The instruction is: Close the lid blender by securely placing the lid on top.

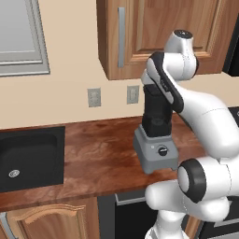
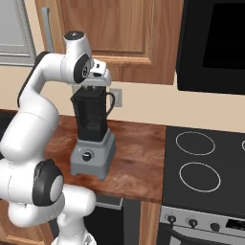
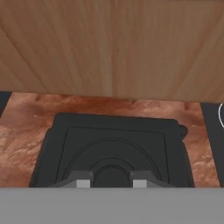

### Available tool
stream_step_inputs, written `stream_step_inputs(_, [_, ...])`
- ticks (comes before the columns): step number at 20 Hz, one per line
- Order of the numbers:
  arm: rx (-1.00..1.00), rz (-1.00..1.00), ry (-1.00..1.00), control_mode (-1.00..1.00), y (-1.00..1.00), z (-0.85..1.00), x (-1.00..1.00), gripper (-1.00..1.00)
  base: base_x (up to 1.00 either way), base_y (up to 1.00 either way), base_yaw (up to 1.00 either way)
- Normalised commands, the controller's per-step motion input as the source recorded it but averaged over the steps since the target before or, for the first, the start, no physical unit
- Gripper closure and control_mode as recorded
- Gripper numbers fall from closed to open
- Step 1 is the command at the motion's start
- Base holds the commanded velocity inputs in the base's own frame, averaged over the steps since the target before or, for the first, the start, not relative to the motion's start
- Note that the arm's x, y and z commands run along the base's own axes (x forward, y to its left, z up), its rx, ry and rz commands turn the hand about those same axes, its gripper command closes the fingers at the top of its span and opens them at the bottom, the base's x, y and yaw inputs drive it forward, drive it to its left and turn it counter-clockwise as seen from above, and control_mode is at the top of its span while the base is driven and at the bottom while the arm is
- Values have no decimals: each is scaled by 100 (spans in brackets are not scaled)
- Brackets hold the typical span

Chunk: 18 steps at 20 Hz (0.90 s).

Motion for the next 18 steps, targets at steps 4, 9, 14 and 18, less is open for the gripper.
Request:
stream_step_inputs(4, [0,7,-5,-100,0,-35,0,100,0,0,0])
stream_step_inputs(9, [0,7,-10,-100,0,-29,-12,-100,0,0,0])
stream_step_inputs(14, [0,4,-7,-100,0,-23,-12,-100,0,0,0])
stream_step_inputs(18, [0,3,-3,-100,0,-6,-6,-100,0,0,0])
